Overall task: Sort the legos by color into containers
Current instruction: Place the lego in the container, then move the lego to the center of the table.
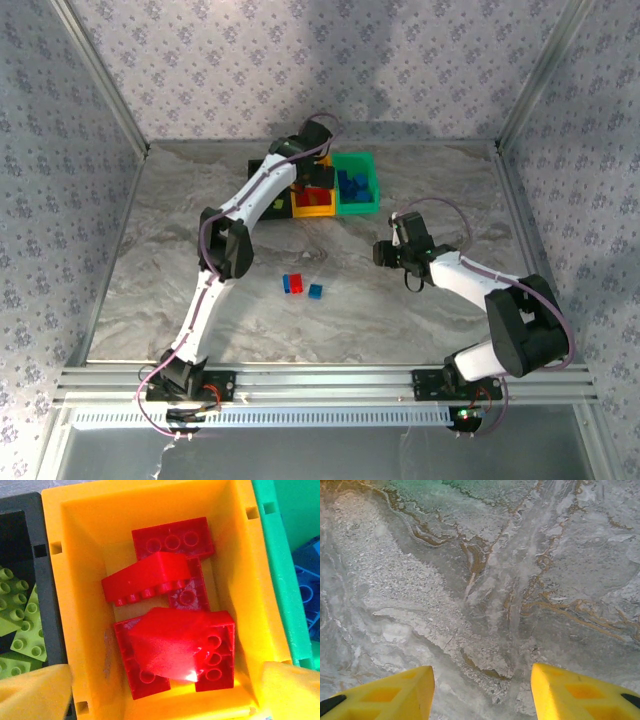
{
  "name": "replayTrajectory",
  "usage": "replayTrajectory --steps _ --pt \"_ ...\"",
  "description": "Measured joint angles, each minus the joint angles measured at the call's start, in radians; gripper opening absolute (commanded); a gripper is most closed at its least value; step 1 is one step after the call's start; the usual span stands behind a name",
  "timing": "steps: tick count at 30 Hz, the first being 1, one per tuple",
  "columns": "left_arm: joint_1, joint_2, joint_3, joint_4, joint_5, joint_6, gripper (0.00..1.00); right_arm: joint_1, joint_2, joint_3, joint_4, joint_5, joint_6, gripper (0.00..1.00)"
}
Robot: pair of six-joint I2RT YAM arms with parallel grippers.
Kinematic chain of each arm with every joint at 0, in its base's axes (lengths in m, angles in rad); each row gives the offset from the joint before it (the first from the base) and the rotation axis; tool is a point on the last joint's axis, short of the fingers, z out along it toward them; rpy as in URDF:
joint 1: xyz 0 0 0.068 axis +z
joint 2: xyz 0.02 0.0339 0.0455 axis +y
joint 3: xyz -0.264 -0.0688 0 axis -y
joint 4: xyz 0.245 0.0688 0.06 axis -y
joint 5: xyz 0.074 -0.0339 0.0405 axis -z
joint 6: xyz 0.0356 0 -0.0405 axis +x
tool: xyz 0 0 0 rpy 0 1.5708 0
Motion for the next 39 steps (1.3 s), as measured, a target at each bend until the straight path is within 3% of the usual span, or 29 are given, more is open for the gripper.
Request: replayTrajectory --steps 6,13,17,22,39 --pt "-0.022 -0.098 -0.140 0.041 0.005 0.008 1.00 0.026 0.015 0.000 0.000 -0.011 0.000 0.56" --pt "-0.060 -0.454 -0.599 0.213 0.005 0.006 1.00 0.142 0.036 0.019 0.033 -0.086 -0.043 0.57" --pt "-0.060 -0.677 -0.898 0.351 0.022 -0.018 1.00 0.247 0.122 0.086 0.065 -0.175 -0.077 0.57" --pt "-0.047 -0.827 -1.168 0.439 0.037 -0.048 1.00 0.385 0.267 0.238 0.046 -0.204 -0.099 0.57" --pt "0.080 -1.077 -1.590 0.584 0.061 -0.083 1.00 0.509 0.434 0.505 -0.147 -0.174 -0.146 0.57"
